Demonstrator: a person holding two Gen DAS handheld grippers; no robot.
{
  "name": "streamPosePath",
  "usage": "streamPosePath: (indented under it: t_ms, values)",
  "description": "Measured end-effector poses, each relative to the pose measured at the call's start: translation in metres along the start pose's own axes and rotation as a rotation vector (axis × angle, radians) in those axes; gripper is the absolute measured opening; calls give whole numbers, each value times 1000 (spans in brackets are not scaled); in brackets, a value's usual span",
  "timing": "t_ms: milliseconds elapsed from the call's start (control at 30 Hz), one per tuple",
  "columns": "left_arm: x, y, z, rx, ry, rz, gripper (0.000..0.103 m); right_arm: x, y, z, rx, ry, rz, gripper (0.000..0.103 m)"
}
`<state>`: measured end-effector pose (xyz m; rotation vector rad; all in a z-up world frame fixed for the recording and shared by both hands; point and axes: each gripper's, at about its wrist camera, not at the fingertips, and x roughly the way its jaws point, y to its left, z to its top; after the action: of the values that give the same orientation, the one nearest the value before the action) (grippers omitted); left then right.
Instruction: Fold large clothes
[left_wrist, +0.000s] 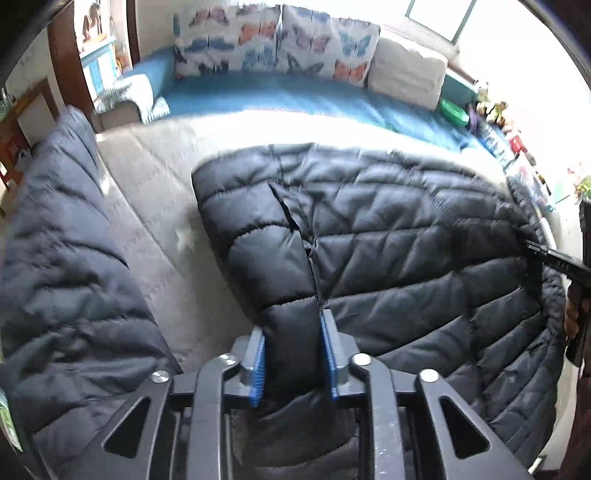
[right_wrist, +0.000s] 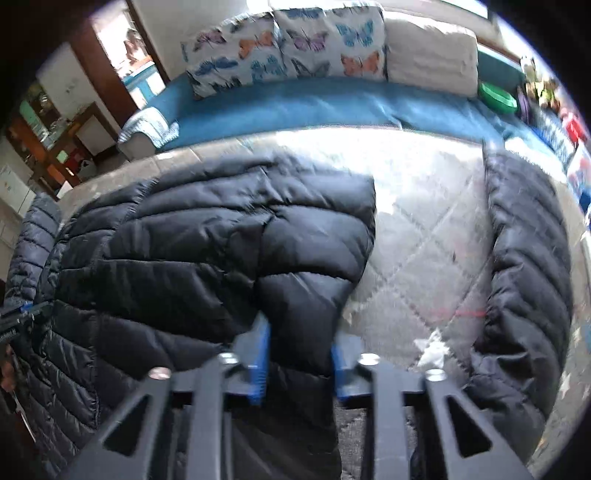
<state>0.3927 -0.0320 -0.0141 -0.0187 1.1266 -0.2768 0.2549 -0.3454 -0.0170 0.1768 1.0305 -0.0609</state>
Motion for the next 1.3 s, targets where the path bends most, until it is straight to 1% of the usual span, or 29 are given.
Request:
streamPosePath:
  t_ms: [67, 100, 133, 167, 200, 233, 267, 300, 333, 367, 433, 500, 533, 567, 600, 633, 700, 767, 833, 867, 900, 967, 1033, 1100, 1167, 1200, 1300]
  values:
    - [-18, -5, 6, 2, -66, -14, 23, -16, 3, 6, -3, -67, 8, 18]
    - [-29, -10, 9, 12, -123, -18, 23, -26, 4, 9, -5, -114, 7, 18]
    - [-34, -13, 7, 26, -154, -3, 24, -28, 4, 11, 1, -137, -1, 18]
    - [-33, -18, 7, 51, -171, 42, 29, -25, 3, 12, 1, -135, -15, 20]
    - [-22, -24, 7, 91, -148, 123, 32, -14, 2, 13, -7, -82, -54, 27]
    - [-14, -26, 6, 107, -123, 155, 34, -6, -1, 12, -10, -38, -77, 28]
    - [-4, -25, 4, 112, -88, 188, 41, -3, -5, 9, -9, -18, -79, 30]
    - [2, -23, 1, 104, -66, 216, 43, -4, -9, 4, -1, -12, -69, 32]
    - [2, -19, -3, 85, -61, 218, 44, -10, -12, -1, 6, -12, -55, 34]
    - [-1, -17, -7, 68, -70, 204, 44, -13, -12, -4, 5, -11, -45, 35]
    - [-14, -16, -16, 47, -89, 187, 45, -28, -12, -21, -24, -1, -29, 38]
    - [-32, -21, -30, 68, -116, 146, 47, -37, -8, -33, -69, 10, -39, 40]
    - [-42, -29, -38, 107, -133, 132, 56, -41, -7, -47, -108, 19, -63, 43]
    - [-49, -35, -48, 151, -147, 133, 68, -41, -5, -56, -135, 30, -90, 45]
    - [-51, -42, -54, 182, -157, 144, 71, -37, -6, -58, -153, 41, -114, 46]
    - [-54, -49, -62, 218, -158, 159, 72, -33, -7, -71, -185, 64, -146, 46]
    - [-50, -53, -79, 255, -122, 179, 72, -27, -11, -84, -184, 82, -175, 45]
    - [-43, -48, -87, 259, -101, 187, 72, -28, -16, -93, -153, 79, -190, 45]
    - [-36, -40, -96, 267, -91, 236, 72, -31, -17, -101, -124, 93, -220, 45]
    - [-30, -35, -100, 265, -86, 246, 72, -34, -16, -105, -107, 102, -235, 45]
    - [-28, -30, -103, 265, -84, 244, 72, -35, -14, -106, -104, 109, -243, 45]
    - [-25, -19, -110, 264, -84, 237, 74, -39, -9, -118, -99, 108, -261, 45]
    - [-22, -9, -113, 238, -85, 210, 75, -43, -2, -124, -110, 102, -273, 45]
    - [-24, -5, -115, 226, -93, 193, 75, -49, 2, -121, -119, 100, -281, 45]
    - [-21, -6, -117, 241, -100, 199, 75, -62, 8, -114, -109, 43, -231, 45]
    - [-20, -6, -117, 245, -103, 205, 75, -65, 10, -113, -106, 30, -212, 45]
    - [-19, -2, -119, 245, -121, 195, 76, -72, 23, -101, -148, -25, -150, 46]
